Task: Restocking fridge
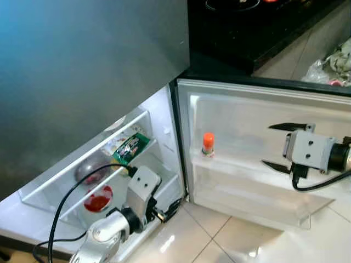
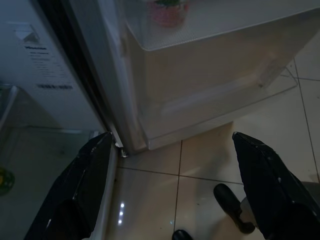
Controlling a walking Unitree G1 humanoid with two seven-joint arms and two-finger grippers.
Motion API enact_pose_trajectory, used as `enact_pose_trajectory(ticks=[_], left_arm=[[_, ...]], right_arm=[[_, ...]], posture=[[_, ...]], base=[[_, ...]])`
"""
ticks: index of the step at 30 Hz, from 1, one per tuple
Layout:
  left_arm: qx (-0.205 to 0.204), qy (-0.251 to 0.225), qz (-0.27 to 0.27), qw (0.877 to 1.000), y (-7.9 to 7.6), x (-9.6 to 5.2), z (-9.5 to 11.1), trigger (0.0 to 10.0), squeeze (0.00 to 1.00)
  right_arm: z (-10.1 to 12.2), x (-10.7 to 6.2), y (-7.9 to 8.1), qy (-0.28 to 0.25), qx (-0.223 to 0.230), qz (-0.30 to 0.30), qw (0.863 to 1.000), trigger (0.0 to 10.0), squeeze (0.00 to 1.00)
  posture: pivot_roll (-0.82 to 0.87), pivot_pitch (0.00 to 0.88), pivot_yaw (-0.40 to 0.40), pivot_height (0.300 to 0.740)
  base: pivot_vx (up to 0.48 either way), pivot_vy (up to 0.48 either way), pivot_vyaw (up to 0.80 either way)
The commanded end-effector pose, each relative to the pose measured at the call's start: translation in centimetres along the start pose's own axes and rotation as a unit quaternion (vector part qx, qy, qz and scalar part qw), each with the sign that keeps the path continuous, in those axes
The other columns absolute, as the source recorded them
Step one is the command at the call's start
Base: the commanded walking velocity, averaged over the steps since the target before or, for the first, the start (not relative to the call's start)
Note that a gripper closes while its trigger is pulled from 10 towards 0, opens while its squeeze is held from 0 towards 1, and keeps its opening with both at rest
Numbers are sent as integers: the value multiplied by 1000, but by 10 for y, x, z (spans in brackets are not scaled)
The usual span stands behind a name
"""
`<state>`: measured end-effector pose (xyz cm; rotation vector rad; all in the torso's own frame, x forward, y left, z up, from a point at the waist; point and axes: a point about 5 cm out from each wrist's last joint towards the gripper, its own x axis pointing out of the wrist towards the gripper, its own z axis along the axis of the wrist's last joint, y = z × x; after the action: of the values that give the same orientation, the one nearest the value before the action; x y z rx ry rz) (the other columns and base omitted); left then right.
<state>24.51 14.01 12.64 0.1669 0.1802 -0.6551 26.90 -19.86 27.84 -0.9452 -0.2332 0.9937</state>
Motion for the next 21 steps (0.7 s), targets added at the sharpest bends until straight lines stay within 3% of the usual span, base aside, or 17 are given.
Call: enact_pose_trajectory(ticks=[1,4,5,6,11,14,15,16,17,18,19,20,21], left_arm=[[-2,20,0,1000,0,-3,-9,10000,0],[-2,19,-2,1000,-1,-2,-9,10000,0],[-2,19,-2,1000,-1,-2,-9,10000,0],[-2,18,-3,1000,-1,-1,-9,10000,0],[-3,17,-3,1000,-1,-1,-10,10000,0],[-4,17,-4,1000,-3,1,-10,10000,0],[-4,16,-4,1000,-3,1,-10,10000,0],[-4,16,-4,1000,-3,1,-10,10000,0],[-5,15,-4,1000,-4,2,-10,10000,0],[-7,10,1,1000,-4,3,-10,10000,0],[-7,10,1,1000,-4,3,-10,10000,0],[-9,6,6,1000,-4,5,-9,10000,0],[-9,6,6,1000,-4,5,-9,10000,0]], right_arm=[[13,-3,2,-29,21,13,999,10000,0],[40,-8,-8,-82,44,-4,996,10000,0],[40,-8,-8,-82,44,-4,996,10000,0],[52,-14,-20,-111,47,-33,992,10000,0],[62,-27,-42,-141,50,-100,984,10000,0],[70,-50,-71,-176,71,-234,954,10000,0],[70,-53,-75,-182,78,-262,945,10000,0],[70,-53,-75,-182,78,-262,945,10000,0],[68,-58,-81,-189,85,-307,929,10000,0],[66,-63,-87,-194,100,-378,900,10000,0],[66,-63,-87,-194,100,-378,900,10000,0],[65,-65,-89,-195,103,-408,886,10000,0],[65,-65,-89,-195,103,-408,886,10000,0]], posture=[[-86,252,112,740],[-90,247,111,740],[-90,247,111,740],[-93,243,109,740],[-96,240,106,740],[-100,235,102,740],[-100,235,102,740],[-100,235,102,740],[-100,232,101,740],[-98,230,105,740],[-98,230,105,740],[-99,228,105,740],[-99,228,105,740]], base=[[0,0,0],[0,0,0],[0,0,0],[0,0,0],[0,0,0],[0,0,0],[0,0,0],[0,0,0],[0,0,0],[0,0,0],[0,0,0],[0,0,0],[0,0,0]])
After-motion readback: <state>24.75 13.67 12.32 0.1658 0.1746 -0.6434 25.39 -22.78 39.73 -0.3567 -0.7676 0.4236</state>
